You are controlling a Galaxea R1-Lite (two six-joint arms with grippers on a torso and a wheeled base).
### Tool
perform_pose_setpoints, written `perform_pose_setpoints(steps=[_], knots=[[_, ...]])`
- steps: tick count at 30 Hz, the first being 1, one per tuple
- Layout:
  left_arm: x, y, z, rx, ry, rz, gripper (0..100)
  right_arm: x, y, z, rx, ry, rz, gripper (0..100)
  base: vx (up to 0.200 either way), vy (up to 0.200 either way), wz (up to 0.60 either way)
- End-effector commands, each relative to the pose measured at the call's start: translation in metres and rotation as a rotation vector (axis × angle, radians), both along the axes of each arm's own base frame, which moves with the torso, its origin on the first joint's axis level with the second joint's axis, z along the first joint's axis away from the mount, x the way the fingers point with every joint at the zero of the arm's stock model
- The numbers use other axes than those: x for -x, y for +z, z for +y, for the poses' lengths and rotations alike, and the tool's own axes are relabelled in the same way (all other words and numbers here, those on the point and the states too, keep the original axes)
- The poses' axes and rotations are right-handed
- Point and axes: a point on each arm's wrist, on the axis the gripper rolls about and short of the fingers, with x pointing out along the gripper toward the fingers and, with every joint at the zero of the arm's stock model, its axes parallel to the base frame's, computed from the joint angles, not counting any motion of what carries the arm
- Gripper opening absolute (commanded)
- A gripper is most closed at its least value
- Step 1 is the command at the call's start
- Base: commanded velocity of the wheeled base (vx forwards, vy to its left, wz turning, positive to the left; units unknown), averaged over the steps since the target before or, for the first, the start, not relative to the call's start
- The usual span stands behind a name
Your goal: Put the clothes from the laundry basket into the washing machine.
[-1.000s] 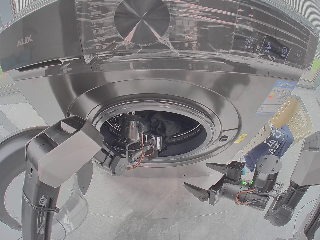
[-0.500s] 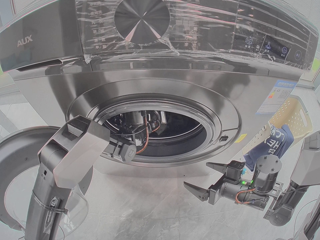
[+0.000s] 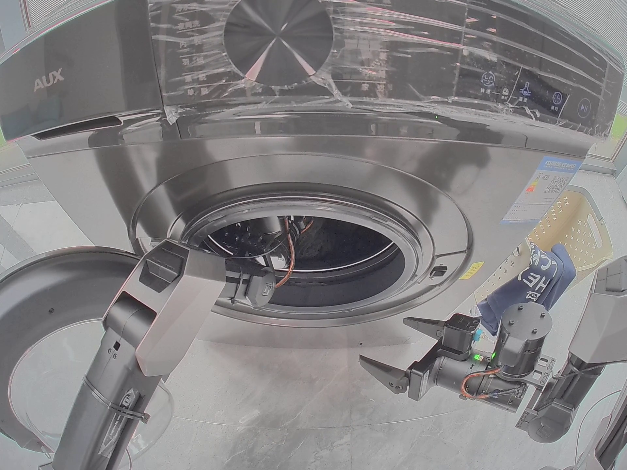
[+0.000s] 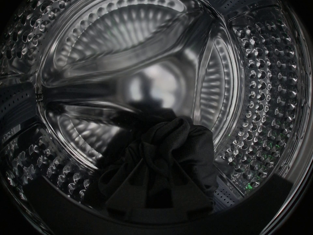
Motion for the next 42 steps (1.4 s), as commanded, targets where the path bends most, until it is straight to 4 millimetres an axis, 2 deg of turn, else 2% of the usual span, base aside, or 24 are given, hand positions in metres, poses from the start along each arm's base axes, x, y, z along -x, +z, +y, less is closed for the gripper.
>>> perform_pose_setpoints(steps=[1, 8, 10, 12, 15, 18, 19, 20, 21, 22, 23, 25, 30, 31, 32, 33, 35, 37, 42], knots=[[-0.001, -0.006, -0.002, -0.002, -0.002, 0.008, 100, 0.000, 0.000, 0.000, -0.001, 0.000, -0.001, 100, 0.000, 0.000, 0.00], [0.013, -0.008, -0.009, -0.029, -0.019, 0.067, 100, 0.000, 0.000, 0.000, -0.001, 0.000, -0.001, 100, 0.000, 0.000, 0.00], [0.029, -0.006, -0.008, -0.063, -0.032, 0.122, 100, 0.000, 0.000, 0.000, 0.000, -0.001, 0.000, 100, 0.000, 0.000, 0.00], [0.036, -0.005, -0.009, -0.073, -0.040, 0.135, 100, 0.000, 0.000, 0.000, 0.000, -0.001, 0.000, 100, 0.000, 0.000, 0.00], [0.064, 0.001, -0.010, -0.108, -0.070, 0.185, 100, 0.000, 0.000, -0.001, 0.001, -0.001, 0.001, 100, 0.000, 0.000, 0.00], [0.103, 0.002, -0.009, -0.159, -0.122, 0.246, 100, 0.001, -0.001, -0.002, 0.005, -0.004, 0.006, 100, 0.000, 0.000, 0.00], [0.103, 0.002, -0.009, -0.159, -0.122, 0.246, 100, 0.001, -0.001, -0.002, 0.005, -0.004, 0.006, 100, 0.000, 0.000, 0.00], [0.132, 0.002, -0.008, -0.197, -0.158, 0.270, 100, 0.001, -0.001, -0.003, 0.006, -0.006, 0.007, 100, 0.000, 0.000, 0.00], [0.144, 0.001, -0.009, -0.210, -0.177, 0.271, 100, 0.001, -0.002, -0.003, 0.006, -0.008, 0.010, 100, 0.000, 0.000, 0.00], [0.146, 0.000, -0.009, -0.210, -0.181, 0.270, 100, 0.001, -0.002, -0.003, 0.006, -0.008, 0.010, 100, 0.000, 0.000, 0.00], [0.164, -0.002, -0.008, -0.218, -0.205, 0.258, 100, 0.001, -0.001, -0.004, 0.006, -0.009, 0.010, 100, 0.000, 0.000, 0.00], [0.183, -0.005, -0.004, -0.229, -0.230, 0.248, 100, 0.003, -0.002, -0.005, 0.012, -0.009, 0.017, 100, 0.000, 0.000, 0.00], [0.243, -0.002, 0.019, -0.270, -0.326, 0.236, 100, 0.015, 0.002, -0.015, 0.020, -0.027, 0.024, 100, 0.000, 0.000, 0.00], [0.243, -0.002, 0.019, -0.270, -0.326, 0.236, 100, 0.015, 0.002, -0.015, 0.020, -0.027, 0.024, 100, 0.000, 0.000, 0.00], [0.265, 0.007, 0.027, -0.268, -0.354, 0.227, 100, 0.020, 0.006, -0.022, 0.018, -0.060, 0.020, 100, 0.000, 0.000, 0.00], [0.275, 0.011, 0.032, -0.269, -0.363, 0.224, 100, 0.023, 0.010, -0.024, 0.011, -0.077, 0.008, 100, 0.000, 0.000, 0.00], [0.285, 0.016, 0.038, -0.267, -0.371, 0.217, 100, 0.024, 0.016, -0.028, -0.009, -0.106, -0.005, 100, 0.000, 0.000, 0.00], [0.303, 0.025, 0.051, -0.264, -0.381, 0.204, 100, 0.027, 0.029, -0.034, -0.066, -0.173, -0.033, 100, 0.000, 0.000, 0.00], [0.320, 0.030, 0.075, -0.265, -0.358, 0.205, 100, 0.036, 0.039, -0.048, -0.092, -0.238, -0.057, 100, 0.000, 0.000, 0.00]])
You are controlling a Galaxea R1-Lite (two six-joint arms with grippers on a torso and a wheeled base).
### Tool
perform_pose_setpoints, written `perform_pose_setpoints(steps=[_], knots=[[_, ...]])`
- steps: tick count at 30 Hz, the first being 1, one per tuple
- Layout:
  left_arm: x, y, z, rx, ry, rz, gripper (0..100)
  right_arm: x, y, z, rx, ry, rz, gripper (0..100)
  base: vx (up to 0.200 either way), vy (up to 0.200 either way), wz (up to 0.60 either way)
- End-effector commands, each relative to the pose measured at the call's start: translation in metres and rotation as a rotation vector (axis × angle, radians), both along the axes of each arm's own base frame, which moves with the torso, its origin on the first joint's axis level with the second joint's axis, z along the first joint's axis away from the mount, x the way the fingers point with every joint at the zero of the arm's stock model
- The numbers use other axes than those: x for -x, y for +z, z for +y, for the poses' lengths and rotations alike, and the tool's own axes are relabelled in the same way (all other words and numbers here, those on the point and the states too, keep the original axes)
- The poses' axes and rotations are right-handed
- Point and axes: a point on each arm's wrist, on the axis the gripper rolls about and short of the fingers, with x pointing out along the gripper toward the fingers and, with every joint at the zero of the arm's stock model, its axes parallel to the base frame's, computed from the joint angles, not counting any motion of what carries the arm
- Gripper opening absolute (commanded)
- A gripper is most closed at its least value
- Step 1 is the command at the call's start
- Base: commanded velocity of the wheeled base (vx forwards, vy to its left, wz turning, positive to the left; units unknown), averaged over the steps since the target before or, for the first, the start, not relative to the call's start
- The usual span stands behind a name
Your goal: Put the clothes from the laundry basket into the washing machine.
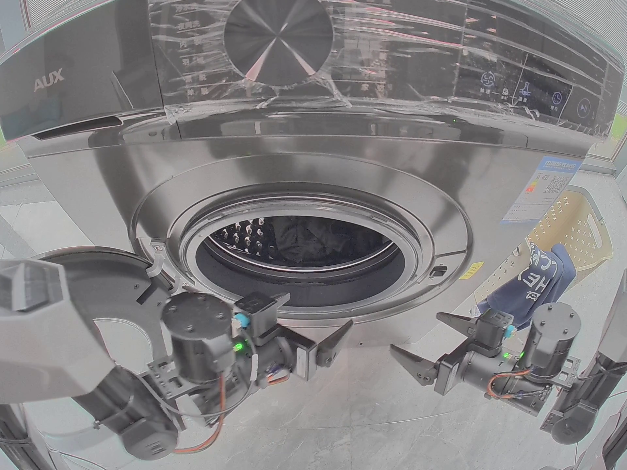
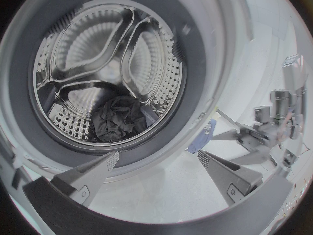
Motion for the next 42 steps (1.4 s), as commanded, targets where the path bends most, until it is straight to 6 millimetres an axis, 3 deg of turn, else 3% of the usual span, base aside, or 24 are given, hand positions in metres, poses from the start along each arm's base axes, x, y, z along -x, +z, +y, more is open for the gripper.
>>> perform_pose_setpoints(steps=[1, 6, 17, 27, 35, 36, 42], knots=[[0.055, 0.037, 0.039, 0.066, -0.035, -0.084, 100, 0.021, 0.028, -0.026, -0.072, -0.101, -0.069, 100, 0.000, 0.000, 0.00], [0.073, 0.041, 0.059, 0.070, -0.010, -0.092, 100, 0.035, 0.031, -0.044, -0.072, -0.147, -0.074, 100, -0.200, 0.000, 0.00], [0.100, 0.045, 0.098, 0.051, 0.028, -0.143, 100, 0.046, 0.046, -0.078, -0.063, -0.309, -0.111, 100, -0.200, 0.000, 0.00], [0.128, 0.055, 0.141, 0.076, 0.124, -0.201, 100, 0.088, 0.050, -0.104, -0.041, -0.440, -0.039, 100, -0.200, 0.000, 0.00], [0.165, 0.041, 0.179, 0.027, 0.203, -0.117, 100, 0.132, 0.047, -0.131, -0.050, -0.520, -0.064, 100, -0.100, 0.000, 0.00], [0.171, 0.039, 0.183, 0.041, 0.204, -0.112, 100, 0.148, 0.041, -0.138, -0.041, -0.528, -0.071, 100, 0.000, 0.000, 0.00], [0.206, 0.021, 0.209, 0.077, 0.304, -0.130, 100, 0.181, 0.023, -0.151, -0.025, -0.607, -0.102, 100, 0.000, -0.067, 0.00]])
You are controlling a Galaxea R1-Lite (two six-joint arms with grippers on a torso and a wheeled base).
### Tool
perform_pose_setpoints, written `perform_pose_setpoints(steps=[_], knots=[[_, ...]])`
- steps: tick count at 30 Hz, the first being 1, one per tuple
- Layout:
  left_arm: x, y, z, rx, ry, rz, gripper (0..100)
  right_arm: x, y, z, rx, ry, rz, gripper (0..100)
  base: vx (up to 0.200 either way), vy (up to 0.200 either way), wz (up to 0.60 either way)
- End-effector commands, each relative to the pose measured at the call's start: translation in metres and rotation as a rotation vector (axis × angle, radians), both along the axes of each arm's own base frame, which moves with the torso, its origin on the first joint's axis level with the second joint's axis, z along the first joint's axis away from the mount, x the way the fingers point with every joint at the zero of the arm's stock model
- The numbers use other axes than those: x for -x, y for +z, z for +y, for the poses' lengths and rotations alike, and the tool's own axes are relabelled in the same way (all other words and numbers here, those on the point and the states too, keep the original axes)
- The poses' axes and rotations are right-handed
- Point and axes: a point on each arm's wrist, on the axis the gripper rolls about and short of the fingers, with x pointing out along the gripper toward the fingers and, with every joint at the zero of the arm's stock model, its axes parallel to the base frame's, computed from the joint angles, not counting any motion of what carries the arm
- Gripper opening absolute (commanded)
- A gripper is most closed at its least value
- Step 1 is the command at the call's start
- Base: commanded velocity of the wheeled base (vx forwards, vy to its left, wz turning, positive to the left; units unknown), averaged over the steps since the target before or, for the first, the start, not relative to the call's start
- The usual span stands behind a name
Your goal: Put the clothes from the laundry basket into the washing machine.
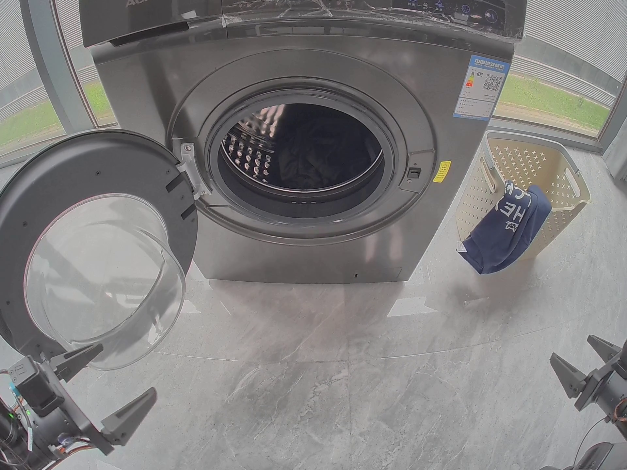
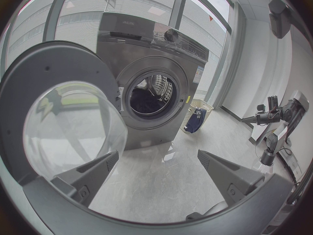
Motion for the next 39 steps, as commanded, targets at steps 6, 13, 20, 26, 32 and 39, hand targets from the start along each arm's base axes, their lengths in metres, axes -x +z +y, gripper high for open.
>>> perform_pose_setpoints(steps=[6, 13, 20, 26, 32, 39], knots=[[0.076, -0.041, 0.045, 0.096, 0.157, -0.117, 100, 0.071, -0.037, -0.024, 0.019, -0.168, -0.151, 100, 0.000, -0.200, 0.00], [0.079, -0.050, 0.045, 0.080, 0.203, -0.086, 100, 0.074, -0.038, -0.025, 0.010, -0.198, -0.176, 100, 0.000, -0.200, 0.00], [0.081, -0.051, 0.042, -0.029, 0.410, -0.118, 100, 0.077, -0.039, -0.024, 0.042, -0.376, -0.178, 100, 0.000, -0.029, 0.00], [0.086, -0.059, 0.040, -0.031, 0.408, -0.110, 100, 0.081, -0.046, -0.017, 0.053, -0.085, -0.210, 100, 0.000, 0.000, 0.00], [0.087, -0.059, 0.041, -0.021, 0.449, -0.125, 100, 0.081, -0.046, -0.017, 0.051, -0.114, -0.205, 100, 0.000, 0.000, 0.00], [0.087, -0.059, 0.041, -0.013, 0.461, -0.124, 100, 0.081, -0.046, -0.017, 0.061, -0.109, -0.210, 100, 0.000, -0.057, 0.00]])
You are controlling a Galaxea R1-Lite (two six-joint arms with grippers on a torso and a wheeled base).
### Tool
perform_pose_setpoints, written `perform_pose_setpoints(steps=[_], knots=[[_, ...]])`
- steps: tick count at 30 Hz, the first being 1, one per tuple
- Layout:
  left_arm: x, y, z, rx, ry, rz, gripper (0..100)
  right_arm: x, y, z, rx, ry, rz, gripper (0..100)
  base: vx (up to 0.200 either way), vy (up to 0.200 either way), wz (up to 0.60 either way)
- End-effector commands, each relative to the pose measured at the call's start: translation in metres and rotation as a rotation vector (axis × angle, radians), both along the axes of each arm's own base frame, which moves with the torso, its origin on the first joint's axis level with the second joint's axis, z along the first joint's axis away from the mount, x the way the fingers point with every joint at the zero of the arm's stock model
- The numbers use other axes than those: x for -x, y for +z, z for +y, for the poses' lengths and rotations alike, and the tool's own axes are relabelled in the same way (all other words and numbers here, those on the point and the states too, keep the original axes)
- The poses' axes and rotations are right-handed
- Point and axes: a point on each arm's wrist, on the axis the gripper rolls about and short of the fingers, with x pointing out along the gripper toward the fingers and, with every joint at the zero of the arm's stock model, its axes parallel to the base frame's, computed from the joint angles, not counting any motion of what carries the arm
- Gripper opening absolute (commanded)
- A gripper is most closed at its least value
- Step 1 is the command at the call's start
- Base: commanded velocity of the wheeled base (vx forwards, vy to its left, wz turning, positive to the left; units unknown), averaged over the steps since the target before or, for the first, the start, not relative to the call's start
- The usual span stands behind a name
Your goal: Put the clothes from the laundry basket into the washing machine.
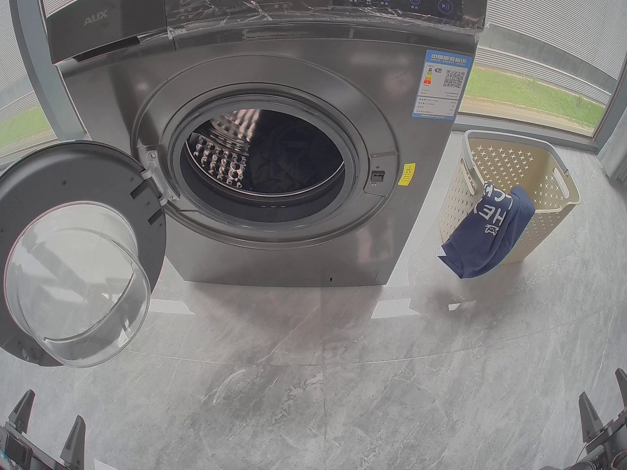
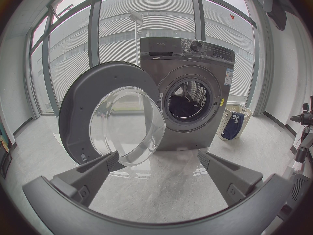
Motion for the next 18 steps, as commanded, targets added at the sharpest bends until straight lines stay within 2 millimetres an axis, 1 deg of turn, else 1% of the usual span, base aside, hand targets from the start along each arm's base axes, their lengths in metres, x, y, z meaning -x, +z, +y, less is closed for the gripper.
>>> perform_pose_setpoints(steps=[1, 18], knots=[[-0.0002, -0.0047, 0.0001, 0.000, 0.006, 0.002, 100, -0.0004, -0.0045, 0.0001, 0.003, 0.000, 0.005, 100, 0.000, -0.200, 0.00], [-0.0002, -0.0047, 0.0001, 0.002, 0.003, 0.002, 100, -0.0004, -0.0045, 0.0001, 0.002, 0.000, 0.005, 100, 0.000, -0.200, 0.00]])
